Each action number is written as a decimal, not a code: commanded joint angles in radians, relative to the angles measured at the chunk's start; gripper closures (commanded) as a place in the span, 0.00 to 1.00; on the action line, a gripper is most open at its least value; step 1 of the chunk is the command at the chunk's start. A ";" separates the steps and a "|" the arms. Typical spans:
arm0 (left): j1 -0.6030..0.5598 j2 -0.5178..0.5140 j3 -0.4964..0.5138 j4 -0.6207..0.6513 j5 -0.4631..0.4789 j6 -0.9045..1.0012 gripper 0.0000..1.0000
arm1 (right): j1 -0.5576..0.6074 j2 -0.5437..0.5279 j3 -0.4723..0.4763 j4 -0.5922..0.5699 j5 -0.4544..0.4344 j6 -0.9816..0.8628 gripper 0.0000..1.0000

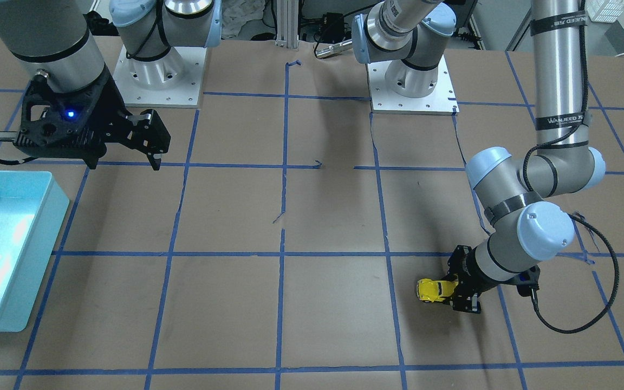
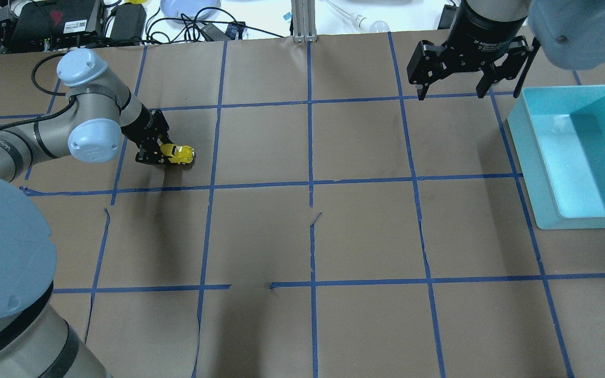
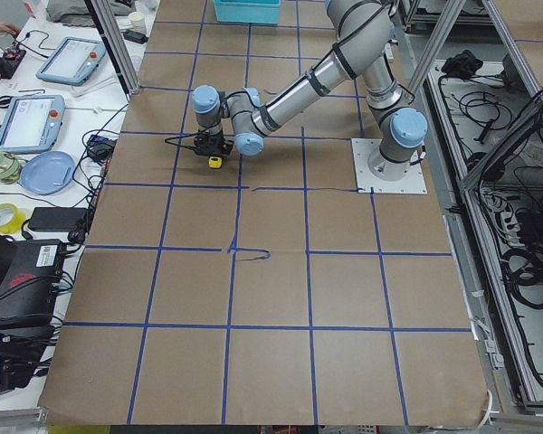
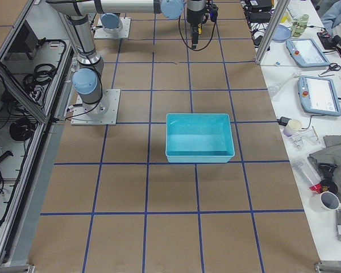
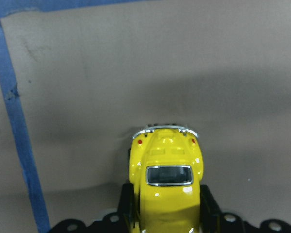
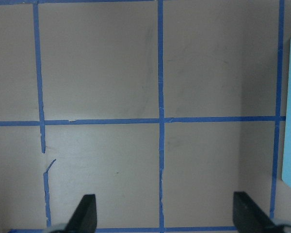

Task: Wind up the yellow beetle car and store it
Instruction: 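Press the car down and drag it backward with the left gripper, then open and raise the left gripper, releasing the car to roll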

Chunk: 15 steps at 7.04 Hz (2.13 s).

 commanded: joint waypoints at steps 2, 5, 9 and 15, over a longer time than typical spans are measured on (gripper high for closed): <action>0.017 0.000 -0.001 0.000 -0.002 0.002 1.00 | 0.000 0.000 0.000 0.001 0.000 0.000 0.00; 0.025 0.000 -0.001 0.000 -0.001 0.011 1.00 | 0.000 0.000 0.000 0.001 0.000 0.001 0.00; 0.044 0.000 0.002 0.002 0.001 0.018 1.00 | 0.000 0.000 0.000 0.001 0.000 0.000 0.00; 0.057 0.028 0.005 0.008 -0.011 0.011 0.11 | 0.000 0.000 0.000 0.001 0.000 0.000 0.00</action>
